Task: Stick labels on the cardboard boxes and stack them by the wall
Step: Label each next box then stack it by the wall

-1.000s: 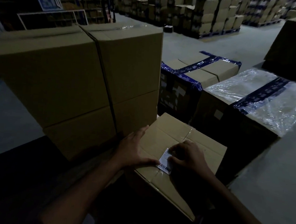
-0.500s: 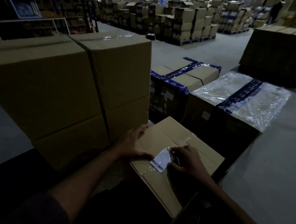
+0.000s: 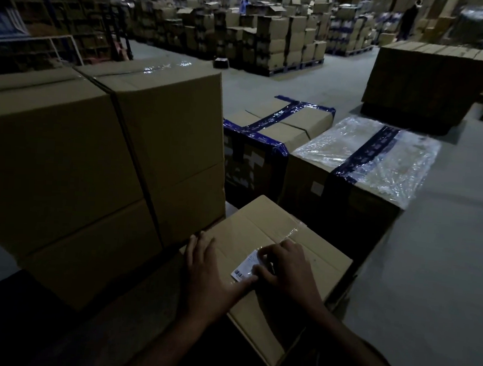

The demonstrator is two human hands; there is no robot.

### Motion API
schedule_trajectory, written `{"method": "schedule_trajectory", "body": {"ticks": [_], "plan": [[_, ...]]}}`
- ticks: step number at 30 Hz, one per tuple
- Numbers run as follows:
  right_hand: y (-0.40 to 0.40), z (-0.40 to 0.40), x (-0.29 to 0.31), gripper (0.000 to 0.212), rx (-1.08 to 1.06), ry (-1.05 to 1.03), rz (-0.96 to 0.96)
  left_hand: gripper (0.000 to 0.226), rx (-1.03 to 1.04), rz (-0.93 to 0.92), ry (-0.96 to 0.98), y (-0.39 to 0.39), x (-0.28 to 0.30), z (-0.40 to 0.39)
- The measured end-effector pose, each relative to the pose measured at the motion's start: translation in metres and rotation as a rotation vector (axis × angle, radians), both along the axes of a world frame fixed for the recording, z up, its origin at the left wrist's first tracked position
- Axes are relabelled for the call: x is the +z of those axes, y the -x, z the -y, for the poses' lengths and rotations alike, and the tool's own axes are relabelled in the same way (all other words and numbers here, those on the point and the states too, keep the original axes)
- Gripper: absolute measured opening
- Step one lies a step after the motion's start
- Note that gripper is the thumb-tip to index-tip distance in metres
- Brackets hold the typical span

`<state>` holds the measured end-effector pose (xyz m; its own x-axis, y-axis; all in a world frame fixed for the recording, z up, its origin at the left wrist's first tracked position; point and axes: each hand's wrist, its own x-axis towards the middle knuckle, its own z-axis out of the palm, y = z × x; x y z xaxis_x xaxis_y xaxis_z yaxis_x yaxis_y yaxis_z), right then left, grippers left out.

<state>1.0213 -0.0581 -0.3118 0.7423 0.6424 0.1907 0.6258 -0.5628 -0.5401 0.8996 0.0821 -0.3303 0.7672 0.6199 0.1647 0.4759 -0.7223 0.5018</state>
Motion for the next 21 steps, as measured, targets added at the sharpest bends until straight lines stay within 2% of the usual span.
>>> {"method": "schedule_trajectory", "body": {"ticks": [10,14,19,21], "plan": [[-0.016,-0.006,0.015,0.031,0.043,0.054,-0.151,0.136,-0.071,-0.126,-0.015,-0.011,0.012,-0.02],[-0.01,-0.007,0.008,0.03,-0.021,0.097,-0.031,0.144,-0.127,-0.133,0.02,-0.012,0.015,-0.026],[-0.008,-0.004,0.013,0.023,-0.008,0.084,-0.126,0.143,-0.206,-0.15,0.037,-0.011,0.017,-0.036],[-0.005,-0.003,0.011,0.031,-0.014,0.074,-0.124,0.141,-0.229,-0.146,0.034,-0.012,0.016,-0.039]]}}
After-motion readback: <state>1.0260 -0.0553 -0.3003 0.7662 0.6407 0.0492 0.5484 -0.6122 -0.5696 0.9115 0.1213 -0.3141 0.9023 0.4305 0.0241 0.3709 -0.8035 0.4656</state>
